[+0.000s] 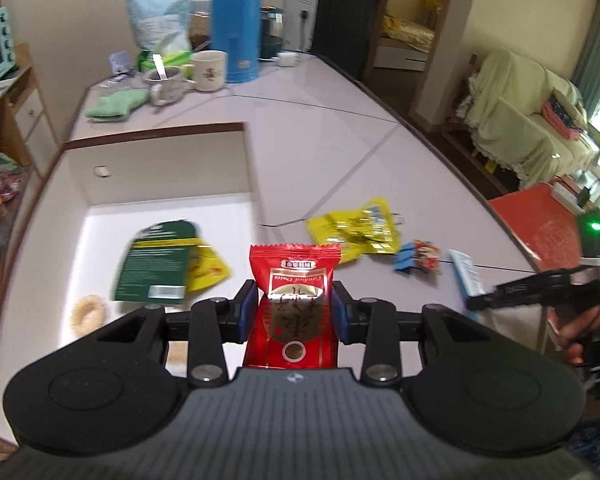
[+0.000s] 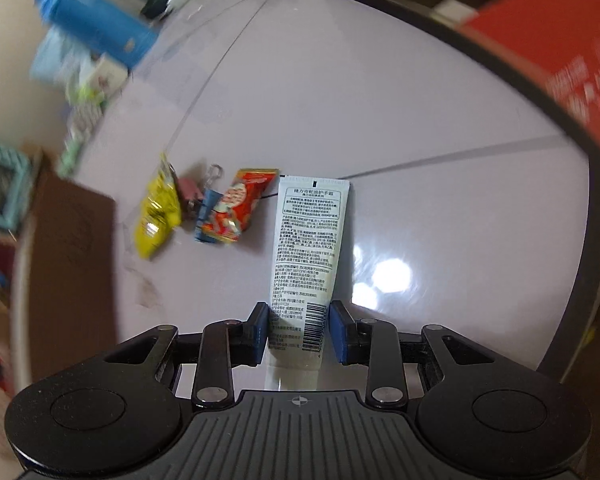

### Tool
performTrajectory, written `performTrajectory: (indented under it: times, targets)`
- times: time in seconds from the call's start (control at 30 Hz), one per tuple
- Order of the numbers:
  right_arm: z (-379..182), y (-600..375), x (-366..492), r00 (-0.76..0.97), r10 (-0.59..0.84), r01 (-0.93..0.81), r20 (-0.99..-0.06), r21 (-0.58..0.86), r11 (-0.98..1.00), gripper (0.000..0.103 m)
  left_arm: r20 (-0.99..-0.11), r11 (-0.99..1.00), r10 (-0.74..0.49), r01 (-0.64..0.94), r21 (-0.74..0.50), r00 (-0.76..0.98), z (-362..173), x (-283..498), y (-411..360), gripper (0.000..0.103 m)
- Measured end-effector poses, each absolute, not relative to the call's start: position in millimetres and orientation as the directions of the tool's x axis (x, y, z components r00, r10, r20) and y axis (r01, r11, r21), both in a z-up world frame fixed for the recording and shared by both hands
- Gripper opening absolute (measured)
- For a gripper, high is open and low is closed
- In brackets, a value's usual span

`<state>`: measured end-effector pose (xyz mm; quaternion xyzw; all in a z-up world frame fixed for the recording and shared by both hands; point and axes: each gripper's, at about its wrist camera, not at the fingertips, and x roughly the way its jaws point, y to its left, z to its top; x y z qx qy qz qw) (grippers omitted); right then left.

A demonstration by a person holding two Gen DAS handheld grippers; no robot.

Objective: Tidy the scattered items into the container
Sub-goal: 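Carry the red packet and white tube over the box with both grippers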

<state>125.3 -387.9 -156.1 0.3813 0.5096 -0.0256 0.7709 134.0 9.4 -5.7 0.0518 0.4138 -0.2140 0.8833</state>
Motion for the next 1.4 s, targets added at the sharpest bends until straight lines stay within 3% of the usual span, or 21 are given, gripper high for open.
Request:
performTrajectory:
  times: [0.23,0.57,1.1,1.4]
  targets:
    - [-113,-393,114,0.609,0.41,0.402,-0.679,0.71,0.578,0.031,-0.766,0.94,-0.252,0.338,-0.049,0.591,-8,141,67,0.033]
    - [-69,-331,136,0.648,0.502,0.232,-0.573,0.776,0.587,0.032,-0.781,0.957,-0.212,0.287,-0.044,0.588,-20,140,106,0.033]
    - [-39,-234,161,0.551,0.656,-0.018,-0.516,0.779,0.627,0.032,-0.795,0.975,-0.164,0.22,-0.039,0.584,-33,144,136,0.042]
    - [-39,-173,172,0.451,0.708,-0.16,-0.543,0.731,0.663,0.032,-0.782,0.978,-0.172,0.197,-0.063,0.6,-19,133,150,0.042]
